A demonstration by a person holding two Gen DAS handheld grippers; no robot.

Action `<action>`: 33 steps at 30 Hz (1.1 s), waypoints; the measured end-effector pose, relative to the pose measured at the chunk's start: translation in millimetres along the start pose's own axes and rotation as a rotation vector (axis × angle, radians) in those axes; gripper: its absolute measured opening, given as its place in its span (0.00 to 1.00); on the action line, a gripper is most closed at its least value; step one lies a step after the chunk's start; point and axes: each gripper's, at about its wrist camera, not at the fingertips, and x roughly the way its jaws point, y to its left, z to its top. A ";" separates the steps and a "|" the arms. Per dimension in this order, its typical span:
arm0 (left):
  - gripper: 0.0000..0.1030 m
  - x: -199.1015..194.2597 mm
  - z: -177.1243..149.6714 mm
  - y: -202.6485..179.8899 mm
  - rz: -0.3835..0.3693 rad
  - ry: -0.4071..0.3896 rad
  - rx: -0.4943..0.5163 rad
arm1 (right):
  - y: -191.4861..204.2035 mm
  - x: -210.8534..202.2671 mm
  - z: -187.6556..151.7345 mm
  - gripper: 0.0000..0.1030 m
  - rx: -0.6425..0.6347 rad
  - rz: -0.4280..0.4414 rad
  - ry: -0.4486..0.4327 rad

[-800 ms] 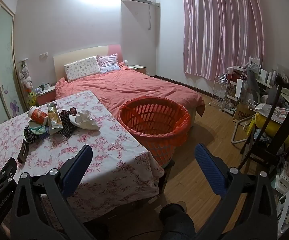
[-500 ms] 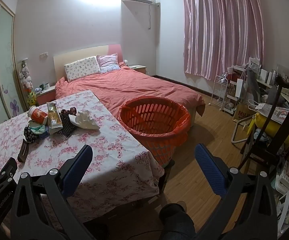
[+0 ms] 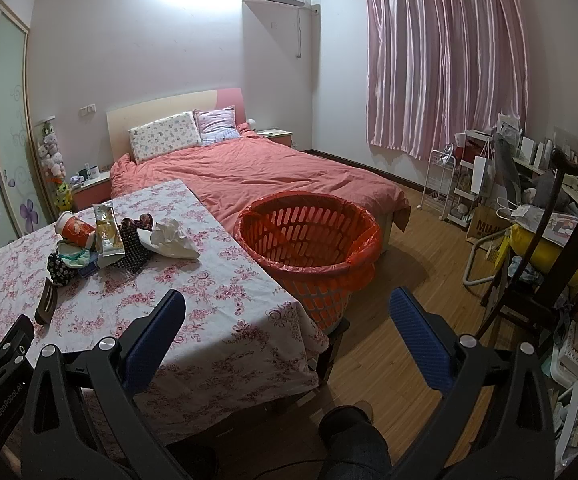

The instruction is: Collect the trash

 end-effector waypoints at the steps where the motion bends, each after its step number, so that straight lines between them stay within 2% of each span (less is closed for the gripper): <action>1: 0.96 0.0 0.0 0.0 0.000 0.000 0.000 | -0.1 0.1 -0.1 0.98 0.000 0.000 0.000; 33: 0.96 0.0 0.0 -0.1 0.000 0.001 0.001 | -1.2 0.6 -2.5 0.98 0.002 0.001 0.005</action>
